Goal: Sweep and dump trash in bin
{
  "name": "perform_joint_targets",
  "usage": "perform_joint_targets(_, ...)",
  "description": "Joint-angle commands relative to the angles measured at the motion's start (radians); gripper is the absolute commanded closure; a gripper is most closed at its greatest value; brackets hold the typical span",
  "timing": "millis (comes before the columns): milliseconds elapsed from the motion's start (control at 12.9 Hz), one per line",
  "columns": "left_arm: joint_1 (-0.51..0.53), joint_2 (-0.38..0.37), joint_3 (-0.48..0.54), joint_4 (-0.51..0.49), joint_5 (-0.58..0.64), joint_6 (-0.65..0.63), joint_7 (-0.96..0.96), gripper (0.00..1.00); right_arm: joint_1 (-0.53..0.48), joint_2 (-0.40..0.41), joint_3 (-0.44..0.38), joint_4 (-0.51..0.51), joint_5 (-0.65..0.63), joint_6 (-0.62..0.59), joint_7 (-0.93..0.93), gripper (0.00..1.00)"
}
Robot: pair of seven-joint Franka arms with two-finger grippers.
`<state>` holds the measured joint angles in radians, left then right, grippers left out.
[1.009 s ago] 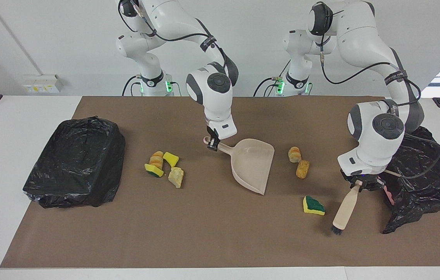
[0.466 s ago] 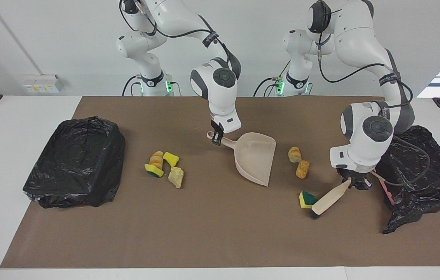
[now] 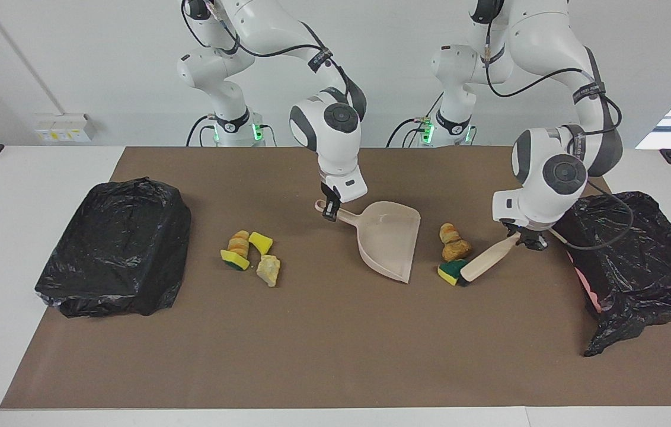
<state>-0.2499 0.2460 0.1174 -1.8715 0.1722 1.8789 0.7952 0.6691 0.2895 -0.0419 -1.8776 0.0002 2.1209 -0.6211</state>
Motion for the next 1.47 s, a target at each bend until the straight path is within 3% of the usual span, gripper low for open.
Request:
perform_joint_targets(0, -0.037, -0.103, 0.005, -0.165, -0.002, 0.034, -0.183, 1.0, 0.0, -0.03, 0.004, -0.038, -0.013, 0.021, 0.003, 1.0)
perform_joint_targets(233, -0.046, -0.126, 0.005, -0.207, -0.164, 0.037, -0.331, 1.0, 0.0, -0.03, 0.004, -0.038, -0.014, 0.021, 0.001, 1.0)
perform_joint_targets(621, -0.263, -0.218, 0.005, -0.37, -0.181, 0.166, -0.632, 1.0, 0.0, -0.032, 0.004, -0.04, -0.014, 0.01, 0.001, 1.0)
perform_joint_targets(931, -0.402, -0.226, 0.005, -0.328, -0.184, 0.135, -0.781, 1.0, 0.0, -0.032, 0.004, -0.04, -0.014, 0.007, 0.001, 1.0)
perform_joint_targets(1164, -0.373, -0.254, 0.018, -0.235, -0.191, 0.028, -0.783, 1.0, 0.0, -0.032, 0.004, -0.04, -0.014, 0.007, 0.001, 1.0)
perform_joint_targets(1397, -0.299, -0.292, 0.019, -0.199, -0.192, 0.013, -0.788, 1.0, 0.0, -0.032, 0.004, -0.04, -0.014, 0.007, 0.001, 1.0)
